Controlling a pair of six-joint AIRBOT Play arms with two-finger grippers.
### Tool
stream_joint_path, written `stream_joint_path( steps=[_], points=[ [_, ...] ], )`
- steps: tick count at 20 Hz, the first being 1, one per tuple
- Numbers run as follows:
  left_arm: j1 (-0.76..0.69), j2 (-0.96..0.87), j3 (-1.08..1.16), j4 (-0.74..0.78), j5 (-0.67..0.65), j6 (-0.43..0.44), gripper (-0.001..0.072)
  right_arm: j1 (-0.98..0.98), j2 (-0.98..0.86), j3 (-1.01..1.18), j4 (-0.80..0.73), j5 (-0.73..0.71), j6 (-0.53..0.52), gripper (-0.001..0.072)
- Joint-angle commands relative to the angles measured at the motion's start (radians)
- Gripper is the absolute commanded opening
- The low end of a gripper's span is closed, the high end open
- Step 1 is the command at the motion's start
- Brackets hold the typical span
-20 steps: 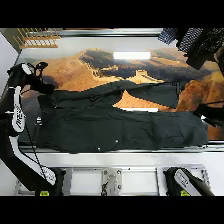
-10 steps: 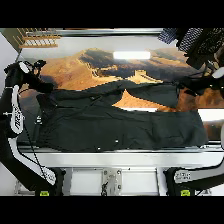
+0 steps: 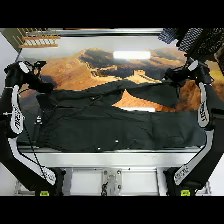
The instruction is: Fold the clothes and pants, and hang the long-sleeved shirts on hangers.
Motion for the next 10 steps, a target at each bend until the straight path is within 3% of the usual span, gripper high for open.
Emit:
stream_joint_path(
  steps=[1, 8, 9, 10],
  points=[
    [0.001, 0.001, 0.001, 0.000, 0.000, 0.001, 0.0011, 0.006, -0.043, 0.030, -0.033, -0.010, 0.108, 0.0530],
    [0.001, 0.000, 0.001, 0.000, 0.000, 0.001, 0.0011, 0.013, -0.063, 0.031, -0.040, -0.046, 0.171, 0.0501],
    [0.001, 0.000, 0.001, 0.000, 0.001, 0.001, 0.0011, 0.014, -0.064, 0.031, -0.040, -0.057, 0.171, 0.0463],
    [0.001, 0.000, 0.001, 0.000, 0.001, 0.001, 0.0011, 0.014, -0.064, 0.031, -0.040, -0.068, 0.170, 0.0289]
  ],
)
